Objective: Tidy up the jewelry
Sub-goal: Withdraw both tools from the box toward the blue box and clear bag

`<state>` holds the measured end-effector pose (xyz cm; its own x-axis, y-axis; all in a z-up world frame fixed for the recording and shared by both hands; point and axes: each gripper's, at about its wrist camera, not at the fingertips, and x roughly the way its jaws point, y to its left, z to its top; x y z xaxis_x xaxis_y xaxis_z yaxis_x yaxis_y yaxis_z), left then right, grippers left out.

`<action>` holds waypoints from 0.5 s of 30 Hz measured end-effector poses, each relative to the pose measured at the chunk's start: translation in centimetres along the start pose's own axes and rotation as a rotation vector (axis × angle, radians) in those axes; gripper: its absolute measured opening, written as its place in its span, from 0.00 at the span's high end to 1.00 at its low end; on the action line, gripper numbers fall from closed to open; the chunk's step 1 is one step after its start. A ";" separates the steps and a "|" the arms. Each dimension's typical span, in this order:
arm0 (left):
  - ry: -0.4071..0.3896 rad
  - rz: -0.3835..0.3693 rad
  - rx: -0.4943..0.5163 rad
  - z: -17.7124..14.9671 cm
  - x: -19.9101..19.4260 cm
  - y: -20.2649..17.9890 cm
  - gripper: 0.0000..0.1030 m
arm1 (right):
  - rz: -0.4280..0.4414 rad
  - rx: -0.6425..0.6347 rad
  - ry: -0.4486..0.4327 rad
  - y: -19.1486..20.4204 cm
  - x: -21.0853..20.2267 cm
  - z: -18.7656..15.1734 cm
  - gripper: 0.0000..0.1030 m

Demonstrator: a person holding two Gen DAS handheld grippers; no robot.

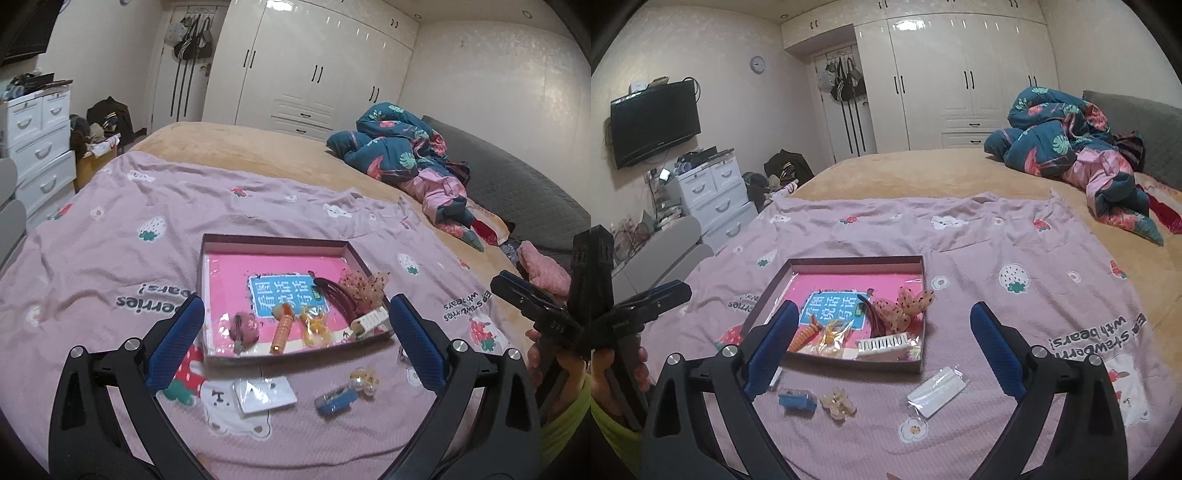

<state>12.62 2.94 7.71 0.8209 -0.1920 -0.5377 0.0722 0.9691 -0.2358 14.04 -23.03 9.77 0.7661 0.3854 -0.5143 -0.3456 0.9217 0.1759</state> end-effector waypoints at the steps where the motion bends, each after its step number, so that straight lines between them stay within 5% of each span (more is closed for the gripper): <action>1: 0.000 0.000 0.000 -0.2 -0.2 -0.1 0.09 | 0.001 -0.002 0.000 0.1 -0.2 -0.2 0.09; 15: 0.042 0.015 0.075 -3.5 -1.6 -1.7 0.09 | -0.004 -0.023 0.026 0.1 -2.4 -2.7 0.08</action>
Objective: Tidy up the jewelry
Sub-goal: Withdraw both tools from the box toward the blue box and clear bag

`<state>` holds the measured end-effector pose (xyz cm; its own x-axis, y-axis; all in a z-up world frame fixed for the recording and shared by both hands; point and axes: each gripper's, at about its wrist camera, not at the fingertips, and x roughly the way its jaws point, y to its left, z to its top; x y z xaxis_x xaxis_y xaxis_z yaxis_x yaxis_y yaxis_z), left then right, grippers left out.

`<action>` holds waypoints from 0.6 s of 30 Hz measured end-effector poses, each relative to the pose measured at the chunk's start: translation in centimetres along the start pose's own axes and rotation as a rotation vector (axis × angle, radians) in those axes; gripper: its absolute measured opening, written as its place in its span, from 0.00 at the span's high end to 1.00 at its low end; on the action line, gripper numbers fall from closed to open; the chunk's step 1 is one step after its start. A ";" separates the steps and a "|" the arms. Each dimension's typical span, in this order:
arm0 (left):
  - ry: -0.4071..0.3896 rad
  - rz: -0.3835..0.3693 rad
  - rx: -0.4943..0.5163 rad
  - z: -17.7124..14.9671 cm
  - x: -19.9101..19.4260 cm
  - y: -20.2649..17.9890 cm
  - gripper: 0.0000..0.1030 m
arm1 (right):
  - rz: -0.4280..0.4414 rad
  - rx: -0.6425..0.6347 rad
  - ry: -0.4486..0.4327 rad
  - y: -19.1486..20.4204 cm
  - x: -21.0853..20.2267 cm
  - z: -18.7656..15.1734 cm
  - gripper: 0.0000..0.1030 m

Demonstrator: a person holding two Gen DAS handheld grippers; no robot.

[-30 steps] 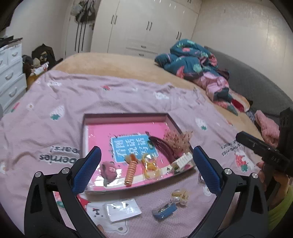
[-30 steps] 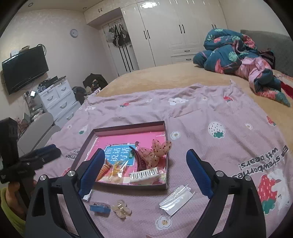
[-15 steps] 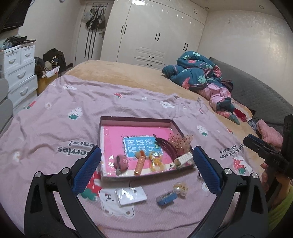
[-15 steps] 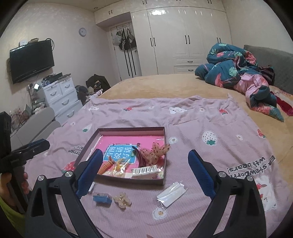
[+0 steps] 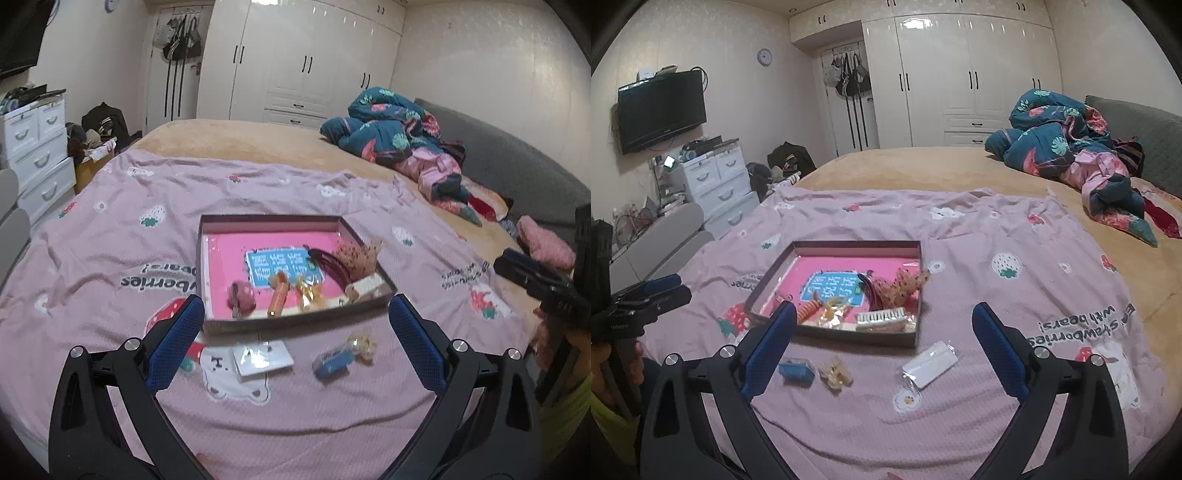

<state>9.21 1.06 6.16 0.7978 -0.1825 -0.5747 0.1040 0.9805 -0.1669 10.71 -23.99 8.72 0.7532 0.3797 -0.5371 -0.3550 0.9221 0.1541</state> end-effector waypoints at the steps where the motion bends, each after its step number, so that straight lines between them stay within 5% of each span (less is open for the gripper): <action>1: 0.006 0.000 0.004 -0.2 0.1 -0.1 0.09 | -0.001 0.001 0.003 -0.1 0.0 -0.2 0.08; 18: 0.126 -0.037 0.049 -4.3 1.8 -1.8 0.09 | -0.019 -0.008 0.054 -0.8 -0.1 -2.9 0.07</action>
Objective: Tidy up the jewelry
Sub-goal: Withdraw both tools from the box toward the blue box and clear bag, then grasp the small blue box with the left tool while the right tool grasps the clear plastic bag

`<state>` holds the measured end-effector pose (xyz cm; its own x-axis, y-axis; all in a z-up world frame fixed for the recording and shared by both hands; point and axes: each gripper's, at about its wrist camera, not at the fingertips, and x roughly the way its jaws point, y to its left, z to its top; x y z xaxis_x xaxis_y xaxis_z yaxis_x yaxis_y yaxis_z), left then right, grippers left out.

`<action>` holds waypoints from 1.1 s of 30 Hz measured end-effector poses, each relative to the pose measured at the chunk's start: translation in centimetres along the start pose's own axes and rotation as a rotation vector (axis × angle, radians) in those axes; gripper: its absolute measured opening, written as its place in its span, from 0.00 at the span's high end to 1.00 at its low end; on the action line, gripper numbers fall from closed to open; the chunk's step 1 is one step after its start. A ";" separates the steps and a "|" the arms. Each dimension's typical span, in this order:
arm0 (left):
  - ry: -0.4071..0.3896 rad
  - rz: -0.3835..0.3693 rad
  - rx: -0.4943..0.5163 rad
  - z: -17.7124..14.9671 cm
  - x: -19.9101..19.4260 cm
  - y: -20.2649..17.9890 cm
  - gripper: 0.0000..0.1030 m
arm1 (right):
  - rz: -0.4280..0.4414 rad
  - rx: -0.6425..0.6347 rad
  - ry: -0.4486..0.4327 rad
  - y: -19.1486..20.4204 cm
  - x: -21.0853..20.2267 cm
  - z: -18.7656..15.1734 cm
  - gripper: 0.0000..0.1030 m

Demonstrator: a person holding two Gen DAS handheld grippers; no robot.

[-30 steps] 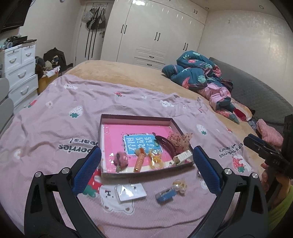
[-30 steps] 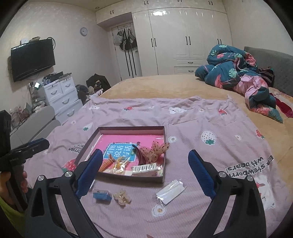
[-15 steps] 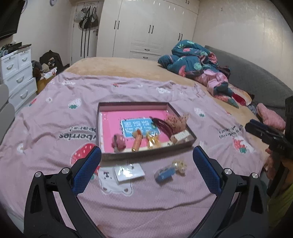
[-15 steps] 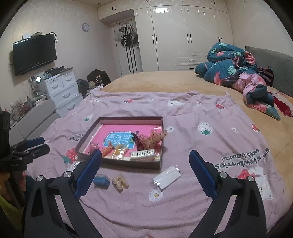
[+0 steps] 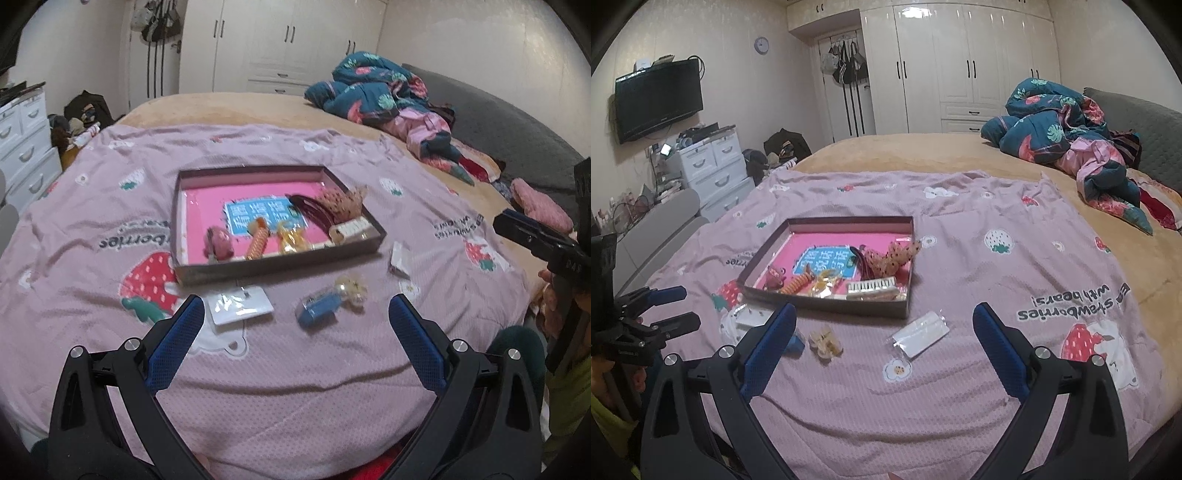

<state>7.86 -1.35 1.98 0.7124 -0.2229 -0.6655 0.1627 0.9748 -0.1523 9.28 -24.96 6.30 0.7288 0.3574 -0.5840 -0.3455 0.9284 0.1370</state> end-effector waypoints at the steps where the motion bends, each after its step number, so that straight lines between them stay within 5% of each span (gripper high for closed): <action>1: 0.007 0.000 -0.001 -0.1 0.2 -0.1 0.09 | -0.001 0.001 0.005 -0.1 0.1 -0.1 0.07; 33: 0.102 -0.054 0.027 -2.7 6.9 -1.8 0.14 | -0.036 0.077 0.189 -1.7 7.3 -4.5 0.07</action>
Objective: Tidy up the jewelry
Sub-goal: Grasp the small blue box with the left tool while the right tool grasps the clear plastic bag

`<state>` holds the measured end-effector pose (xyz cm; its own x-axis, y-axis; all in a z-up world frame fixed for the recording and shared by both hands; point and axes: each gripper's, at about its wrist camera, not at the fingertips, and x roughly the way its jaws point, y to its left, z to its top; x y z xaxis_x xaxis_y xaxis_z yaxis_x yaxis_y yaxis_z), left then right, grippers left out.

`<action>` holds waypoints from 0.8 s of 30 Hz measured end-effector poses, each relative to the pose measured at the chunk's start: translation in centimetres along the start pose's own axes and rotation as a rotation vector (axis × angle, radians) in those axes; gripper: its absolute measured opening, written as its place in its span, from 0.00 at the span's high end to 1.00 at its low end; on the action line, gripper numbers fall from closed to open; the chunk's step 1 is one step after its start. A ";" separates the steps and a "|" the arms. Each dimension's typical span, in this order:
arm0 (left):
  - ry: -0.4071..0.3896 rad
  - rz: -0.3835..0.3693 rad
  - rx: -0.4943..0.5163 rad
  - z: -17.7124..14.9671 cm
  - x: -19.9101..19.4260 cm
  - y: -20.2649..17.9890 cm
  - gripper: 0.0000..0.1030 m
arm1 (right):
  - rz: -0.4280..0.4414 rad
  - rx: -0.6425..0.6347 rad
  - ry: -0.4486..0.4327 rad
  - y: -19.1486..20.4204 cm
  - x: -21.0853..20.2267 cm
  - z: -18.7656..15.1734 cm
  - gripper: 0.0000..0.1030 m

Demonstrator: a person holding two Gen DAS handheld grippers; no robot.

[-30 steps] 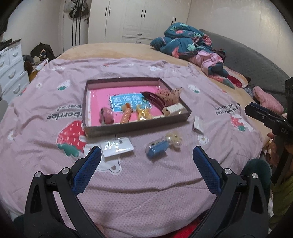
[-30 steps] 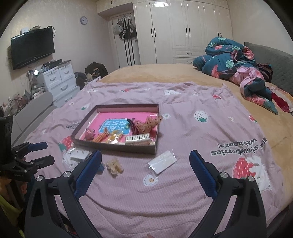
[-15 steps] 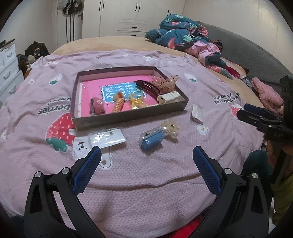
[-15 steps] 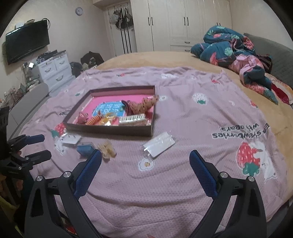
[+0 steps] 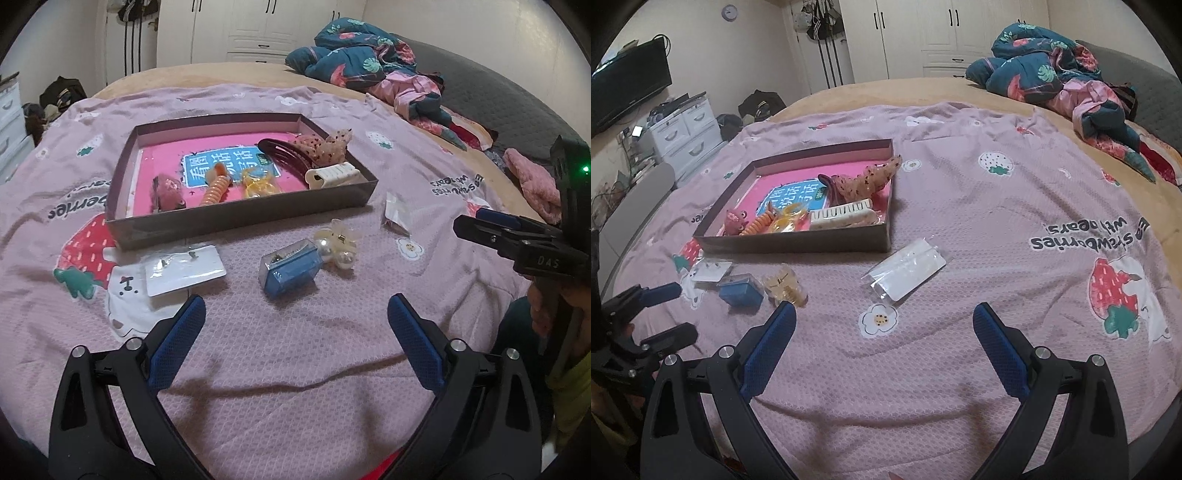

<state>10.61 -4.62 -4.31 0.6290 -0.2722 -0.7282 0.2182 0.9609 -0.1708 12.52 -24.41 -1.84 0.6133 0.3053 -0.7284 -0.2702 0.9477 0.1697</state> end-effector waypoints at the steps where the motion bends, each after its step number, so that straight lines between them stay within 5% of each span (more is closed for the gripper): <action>1: 0.001 -0.003 -0.007 0.1 0.3 0.1 0.16 | 0.002 0.004 0.002 -0.1 0.2 0.1 0.07; 8: 0.012 -0.014 -0.014 0.6 1.9 0.0 0.34 | 0.036 0.085 0.056 -1.0 2.6 0.6 0.07; 20: 0.037 0.010 0.012 1.2 4.4 -0.5 0.47 | 0.006 0.215 0.153 -1.6 9.3 2.6 0.07; 24: 0.041 0.015 0.008 1.4 5.0 -0.4 0.48 | -0.070 0.241 0.155 -2.0 10.8 2.9 0.23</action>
<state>14.70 -6.46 -6.94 0.6012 -0.2550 -0.7573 0.2149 0.9644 -0.1541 21.83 -22.78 -8.13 0.4983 0.2377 -0.8338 -0.0356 0.9665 0.2542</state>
